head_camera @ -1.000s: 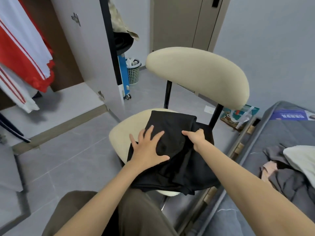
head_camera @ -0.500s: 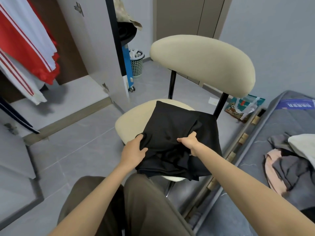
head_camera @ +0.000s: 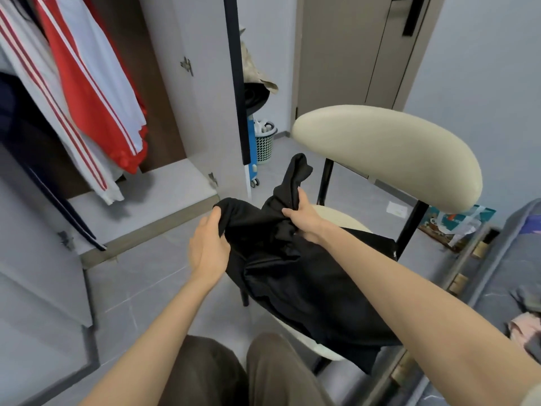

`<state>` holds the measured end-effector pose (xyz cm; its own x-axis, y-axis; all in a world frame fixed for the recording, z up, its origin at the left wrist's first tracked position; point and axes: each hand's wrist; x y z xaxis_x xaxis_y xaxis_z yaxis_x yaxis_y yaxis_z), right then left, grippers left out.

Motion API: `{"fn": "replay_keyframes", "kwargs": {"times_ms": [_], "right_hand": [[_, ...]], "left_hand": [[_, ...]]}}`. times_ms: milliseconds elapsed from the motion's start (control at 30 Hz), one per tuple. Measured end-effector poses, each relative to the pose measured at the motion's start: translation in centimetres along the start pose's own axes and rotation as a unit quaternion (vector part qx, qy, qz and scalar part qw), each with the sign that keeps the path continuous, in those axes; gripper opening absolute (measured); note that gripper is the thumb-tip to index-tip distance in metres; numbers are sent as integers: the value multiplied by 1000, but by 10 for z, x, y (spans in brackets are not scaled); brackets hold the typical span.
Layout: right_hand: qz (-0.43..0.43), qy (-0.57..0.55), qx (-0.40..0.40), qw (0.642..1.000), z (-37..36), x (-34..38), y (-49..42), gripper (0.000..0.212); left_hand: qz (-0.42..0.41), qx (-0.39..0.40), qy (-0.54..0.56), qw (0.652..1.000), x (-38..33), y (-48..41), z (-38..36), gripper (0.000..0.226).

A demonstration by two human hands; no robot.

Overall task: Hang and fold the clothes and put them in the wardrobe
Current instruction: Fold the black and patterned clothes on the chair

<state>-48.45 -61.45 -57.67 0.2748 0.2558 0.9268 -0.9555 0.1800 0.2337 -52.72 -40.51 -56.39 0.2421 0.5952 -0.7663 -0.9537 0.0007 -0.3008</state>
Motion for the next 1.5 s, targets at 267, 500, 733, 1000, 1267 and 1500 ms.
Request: {"fn": "replay_keyframes", "kwargs": {"times_ms": [267, 500, 733, 1000, 1267, 1500], "right_hand": [[-46, -47, -133, 989, 56, -36, 28, 57], [-94, 14, -184, 978, 129, -91, 73, 51], [-166, 25, -206, 964, 155, -151, 103, 50], [-197, 86, -145, 966, 152, -180, 118, 87], [-170, 324, -183, 912, 135, -176, 129, 74], [-71, 424, -122, 895, 84, -169, 119, 54]], "left_hand": [[-168, 88, 118, 975, -24, 37, -44, 12], [-175, 331, 235, 897, -68, 85, -109, 28], [-123, 494, 150, 848, -73, 121, -153, 38], [1, 553, 88, 828, -82, 123, -159, 66], [-45, 398, 127, 908, -70, 108, -168, 23], [-88, 379, -187, 902, -36, 87, -187, 53]]}}
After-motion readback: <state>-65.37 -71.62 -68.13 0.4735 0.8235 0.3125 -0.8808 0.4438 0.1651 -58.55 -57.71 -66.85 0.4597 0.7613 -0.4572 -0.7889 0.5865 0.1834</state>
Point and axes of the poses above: each hand's wrist, its own y-axis away from the middle knuckle, its own z-axis out of the back of the hand, x = y × z, and after that the axes turned 15 degrees about y, right-handed
